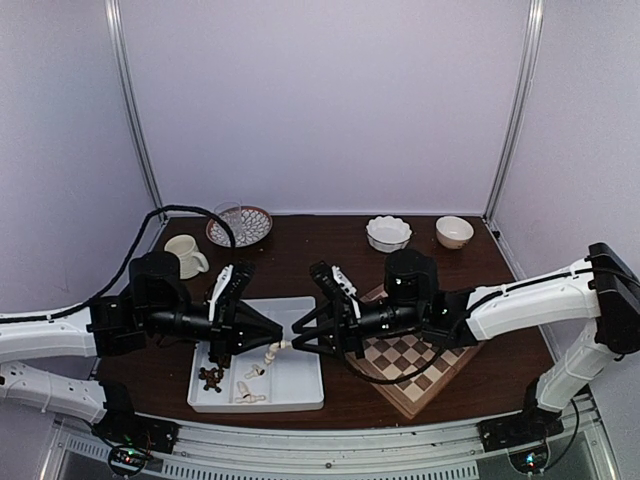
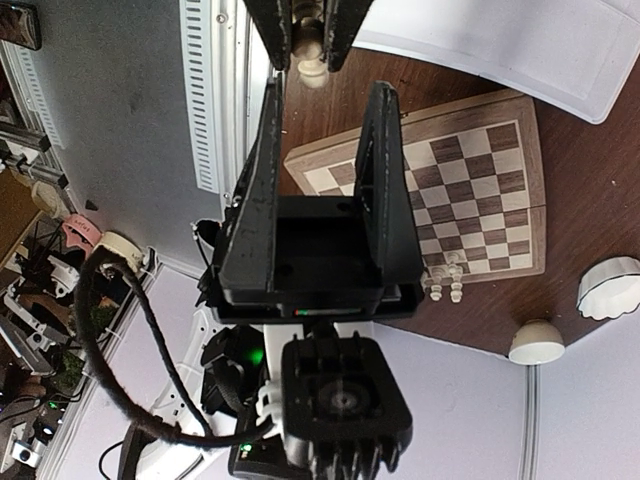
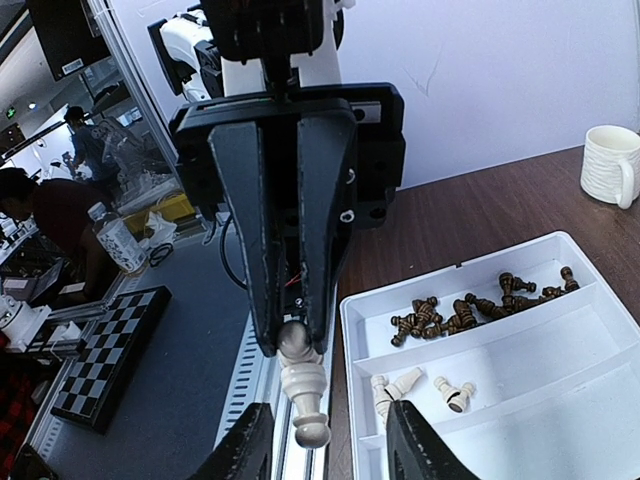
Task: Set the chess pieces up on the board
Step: Pick up the pawn from the chess pile.
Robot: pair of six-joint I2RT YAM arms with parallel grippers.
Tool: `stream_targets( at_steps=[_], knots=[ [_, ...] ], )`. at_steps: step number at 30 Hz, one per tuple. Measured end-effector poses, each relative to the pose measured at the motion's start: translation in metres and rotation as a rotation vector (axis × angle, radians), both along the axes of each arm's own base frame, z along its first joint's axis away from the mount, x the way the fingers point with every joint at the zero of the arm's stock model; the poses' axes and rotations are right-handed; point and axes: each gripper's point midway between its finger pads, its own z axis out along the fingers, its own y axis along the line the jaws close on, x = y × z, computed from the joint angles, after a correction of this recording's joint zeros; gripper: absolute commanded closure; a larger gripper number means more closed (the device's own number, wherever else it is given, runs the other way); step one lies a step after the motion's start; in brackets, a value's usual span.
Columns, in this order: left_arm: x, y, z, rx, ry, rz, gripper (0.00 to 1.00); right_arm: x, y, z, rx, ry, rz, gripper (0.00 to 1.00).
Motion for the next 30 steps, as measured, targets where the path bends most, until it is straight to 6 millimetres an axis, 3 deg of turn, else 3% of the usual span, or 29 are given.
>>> stream_targets(
  at_steps=[10, 26, 30],
  knots=[
    [-0.002, 0.004, 0.003, -0.024, -0.013, 0.006, 0.98, -0.004, 0.002, -0.007, -0.014, 0.009, 0.023, 0.72],
    [-0.001, 0.004, 0.003, -0.025, -0.008, 0.01, 0.99, -0.014, 0.006, -0.012, -0.022, 0.02, 0.062, 0.76],
    [-0.001, 0.004, 0.003, -0.026, -0.009, 0.01, 0.99, -0.016, 0.006, -0.012, -0.022, 0.021, 0.065, 0.73]
  ],
)
